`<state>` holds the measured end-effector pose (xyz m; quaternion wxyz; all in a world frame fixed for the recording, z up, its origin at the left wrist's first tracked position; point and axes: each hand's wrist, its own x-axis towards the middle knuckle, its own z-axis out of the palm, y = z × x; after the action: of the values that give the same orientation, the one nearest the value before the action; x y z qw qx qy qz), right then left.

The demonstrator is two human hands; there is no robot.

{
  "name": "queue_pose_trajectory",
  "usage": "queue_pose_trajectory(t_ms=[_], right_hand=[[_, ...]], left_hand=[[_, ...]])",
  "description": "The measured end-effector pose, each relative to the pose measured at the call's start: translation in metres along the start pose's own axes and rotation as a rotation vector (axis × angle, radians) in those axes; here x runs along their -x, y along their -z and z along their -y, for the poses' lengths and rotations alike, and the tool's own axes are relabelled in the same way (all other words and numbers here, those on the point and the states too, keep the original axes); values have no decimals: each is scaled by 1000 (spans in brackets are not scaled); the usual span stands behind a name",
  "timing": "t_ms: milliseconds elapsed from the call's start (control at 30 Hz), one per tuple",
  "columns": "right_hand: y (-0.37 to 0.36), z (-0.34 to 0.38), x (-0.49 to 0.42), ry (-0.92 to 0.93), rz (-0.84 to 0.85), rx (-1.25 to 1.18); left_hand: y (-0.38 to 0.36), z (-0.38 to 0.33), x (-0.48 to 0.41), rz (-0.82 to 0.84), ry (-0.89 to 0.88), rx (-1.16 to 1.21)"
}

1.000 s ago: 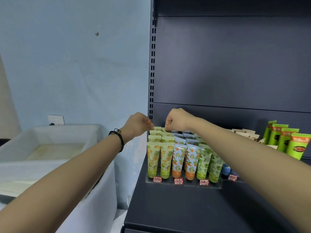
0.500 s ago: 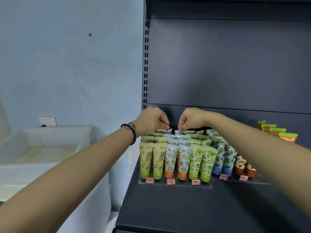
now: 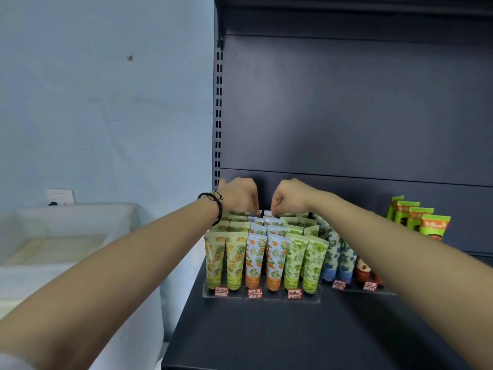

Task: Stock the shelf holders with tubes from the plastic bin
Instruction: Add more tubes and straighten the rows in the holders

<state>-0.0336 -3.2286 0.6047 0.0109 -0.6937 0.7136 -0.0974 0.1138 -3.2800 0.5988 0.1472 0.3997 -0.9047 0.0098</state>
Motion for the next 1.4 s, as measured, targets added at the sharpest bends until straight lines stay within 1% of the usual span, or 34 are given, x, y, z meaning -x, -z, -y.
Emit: queue_pose_trajectory(t_ms=[133,300,467,600,667,733,767,833,900,1000,1200,1400], right_hand=[[-2,3,1,-1,-24,-12],[-2,5,1,-9,-32,-12],[-2,4,0,-18,-29,-17],[0,5,1,-26,8,-4],[4,6,4,-21,-13,-20],[12,7,11,21,-77,-62],[16,8,16,57,-108,-87],[23,9,27,128,-135,-111],[26,10,38,169,-118,-104],[24,11,47,190,-50,-69],[10,14,50,185,6,-36],[4,16,49,174,3,-8]], left_hand=[[-1,-1,0,11,-16,38],[-4,0,2,-24,-35,88],[-4,0,1,6,22,113],[-1,-3,2,10,51,96],[3,-1,5,-19,15,146],[11,5,9,-51,-71,218],[16,7,12,-39,-131,254],[25,10,20,47,-256,301],[29,10,29,113,-334,221],[23,11,35,111,-329,86],[13,7,36,80,-302,35],[11,6,36,82,-278,84]])
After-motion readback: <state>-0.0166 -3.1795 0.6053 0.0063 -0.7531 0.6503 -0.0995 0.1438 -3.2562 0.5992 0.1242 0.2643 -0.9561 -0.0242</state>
